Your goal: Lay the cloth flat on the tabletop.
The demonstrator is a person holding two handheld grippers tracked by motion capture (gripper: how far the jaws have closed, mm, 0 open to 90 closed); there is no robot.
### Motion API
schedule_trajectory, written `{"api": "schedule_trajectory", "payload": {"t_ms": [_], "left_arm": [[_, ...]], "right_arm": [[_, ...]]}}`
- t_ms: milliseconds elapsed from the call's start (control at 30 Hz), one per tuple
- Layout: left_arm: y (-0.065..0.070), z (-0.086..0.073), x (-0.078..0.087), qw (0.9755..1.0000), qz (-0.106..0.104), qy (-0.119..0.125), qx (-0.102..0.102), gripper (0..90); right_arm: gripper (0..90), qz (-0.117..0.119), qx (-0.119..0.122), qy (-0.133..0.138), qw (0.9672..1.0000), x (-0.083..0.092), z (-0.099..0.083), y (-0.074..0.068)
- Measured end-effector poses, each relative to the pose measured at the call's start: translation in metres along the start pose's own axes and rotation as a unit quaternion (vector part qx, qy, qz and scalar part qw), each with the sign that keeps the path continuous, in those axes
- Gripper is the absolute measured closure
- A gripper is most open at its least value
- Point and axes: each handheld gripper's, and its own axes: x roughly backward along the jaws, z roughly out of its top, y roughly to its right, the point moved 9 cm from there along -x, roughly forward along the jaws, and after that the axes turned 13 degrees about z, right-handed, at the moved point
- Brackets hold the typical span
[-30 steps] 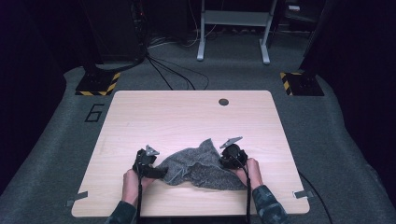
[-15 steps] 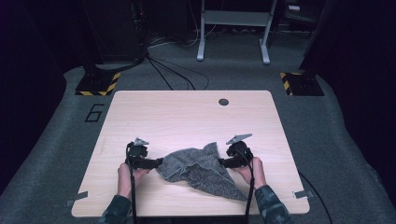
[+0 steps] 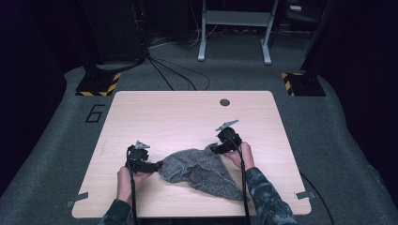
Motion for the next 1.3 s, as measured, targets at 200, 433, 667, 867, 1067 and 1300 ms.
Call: {"api": "schedule_trajectory", "payload": {"t_ms": [200,433,667,867,1067,1300], "left_arm": [[0.011,-0.003,-0.002,0.9995,-0.011,0.006,-0.029,36.3],[0.017,-0.003,-0.001,0.9988,-0.015,0.005,-0.047,50.4],[0.015,-0.002,-0.001,0.9982,0.003,-0.002,-0.06,62.2],[0.016,-0.002,-0.001,0.9983,0.008,-0.003,-0.057,68.0],[0.02,0.0,-0.002,0.9976,0.007,-0.002,-0.069,80.3],[0.02,0.001,-0.003,0.9975,-0.002,-0.002,-0.07,86.5]], "right_arm": [[38.2,-0.009,0.002,-0.007,0.9999,-0.01,-0.001,0.006],[48.4,-0.007,0.009,-0.009,0.9999,-0.015,-0.006,0.007],[62.6,0.001,0.022,-0.026,0.9994,-0.013,-0.008,0.001],[71.7,0.006,0.013,-0.027,0.9995,-0.011,-0.011,-0.001],[78.7,0.005,-0.001,-0.033,0.9995,-0.01,-0.013,-0.002],[85.8,0.003,-0.004,-0.03,0.9995,-0.004,-0.021,-0.007]]}}
